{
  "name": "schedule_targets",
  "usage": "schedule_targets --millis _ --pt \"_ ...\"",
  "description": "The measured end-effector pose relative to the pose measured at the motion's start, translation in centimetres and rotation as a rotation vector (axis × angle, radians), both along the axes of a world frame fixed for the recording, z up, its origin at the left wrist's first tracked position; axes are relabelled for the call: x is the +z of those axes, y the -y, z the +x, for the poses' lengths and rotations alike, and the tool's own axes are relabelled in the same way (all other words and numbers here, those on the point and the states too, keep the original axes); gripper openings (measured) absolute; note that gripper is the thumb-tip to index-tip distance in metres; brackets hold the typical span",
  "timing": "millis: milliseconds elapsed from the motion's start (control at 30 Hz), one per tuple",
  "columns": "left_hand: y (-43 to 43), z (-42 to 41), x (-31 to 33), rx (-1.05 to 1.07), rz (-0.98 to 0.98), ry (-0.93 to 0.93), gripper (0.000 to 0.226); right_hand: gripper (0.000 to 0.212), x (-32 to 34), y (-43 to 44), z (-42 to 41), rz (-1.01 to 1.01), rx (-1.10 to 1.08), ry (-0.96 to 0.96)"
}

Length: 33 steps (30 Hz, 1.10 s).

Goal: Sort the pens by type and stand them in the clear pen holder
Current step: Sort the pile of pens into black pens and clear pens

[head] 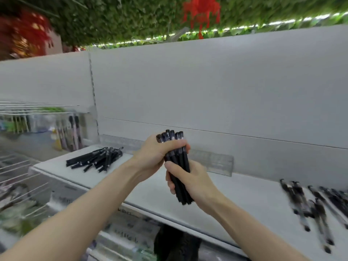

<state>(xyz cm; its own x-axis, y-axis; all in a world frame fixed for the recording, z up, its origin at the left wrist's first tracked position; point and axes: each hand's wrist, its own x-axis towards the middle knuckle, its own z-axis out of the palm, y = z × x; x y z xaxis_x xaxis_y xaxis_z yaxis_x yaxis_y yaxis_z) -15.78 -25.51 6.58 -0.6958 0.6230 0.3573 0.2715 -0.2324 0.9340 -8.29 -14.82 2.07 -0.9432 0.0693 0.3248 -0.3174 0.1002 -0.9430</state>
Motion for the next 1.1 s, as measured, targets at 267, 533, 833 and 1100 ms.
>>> schedule_targets --millis 267,533,833,1100 --pt "10.0 -11.1 1.3 -0.009 -0.063 0.108 0.047 0.026 1.4 9.5 -11.1 -0.027 0.073 0.004" --pt "16.7 -21.3 0.5 0.163 -0.38 -0.206 0.03 0.022 -0.1 14.1 -22.5 0.03 0.058 0.044" --pt "18.8 -33.0 -1.6 0.031 -0.409 -0.138 0.032 0.027 -2.3 17.3 -32.1 0.241 -0.087 0.197" --pt "18.6 -39.6 -5.3 -0.097 -0.348 -0.267 0.019 0.052 -4.0 18.5 -35.4 0.853 -0.554 0.333"
